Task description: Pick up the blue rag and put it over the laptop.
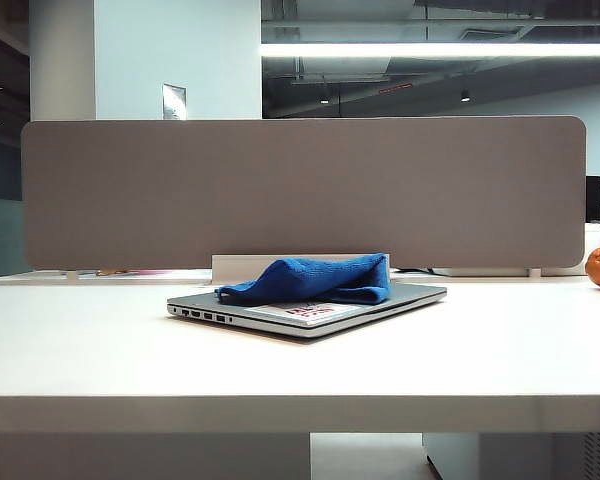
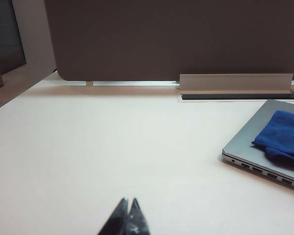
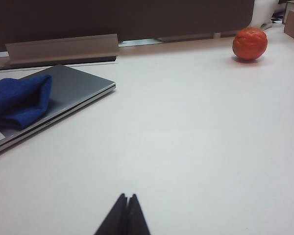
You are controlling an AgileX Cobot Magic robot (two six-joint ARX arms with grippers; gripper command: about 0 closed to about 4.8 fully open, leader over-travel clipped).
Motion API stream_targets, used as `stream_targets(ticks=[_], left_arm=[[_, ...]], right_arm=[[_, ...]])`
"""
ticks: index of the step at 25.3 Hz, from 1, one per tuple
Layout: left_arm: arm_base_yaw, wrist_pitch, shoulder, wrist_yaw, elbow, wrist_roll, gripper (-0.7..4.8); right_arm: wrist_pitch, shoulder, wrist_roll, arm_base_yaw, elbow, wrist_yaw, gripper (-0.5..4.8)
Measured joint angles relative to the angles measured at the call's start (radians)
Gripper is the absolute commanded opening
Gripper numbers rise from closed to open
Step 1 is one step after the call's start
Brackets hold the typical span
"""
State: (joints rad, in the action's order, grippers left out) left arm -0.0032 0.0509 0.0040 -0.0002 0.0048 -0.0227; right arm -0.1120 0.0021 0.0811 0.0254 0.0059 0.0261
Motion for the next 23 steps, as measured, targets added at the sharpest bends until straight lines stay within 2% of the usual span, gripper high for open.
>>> stream_targets(ticks=[18, 23], left_arm=[[0.0, -0.004, -0.001, 0.026, 0.0, -0.003, -0.06], [0.0, -0.042, -0.001, 0.026, 0.0, -0.003, -0.05]], right_arm=[[0.0, 0.0, 0.0, 0.0, 0.0, 0.0, 0.0], [0.0, 0.0, 0.0, 0.0, 0.0, 0.0, -0.01]])
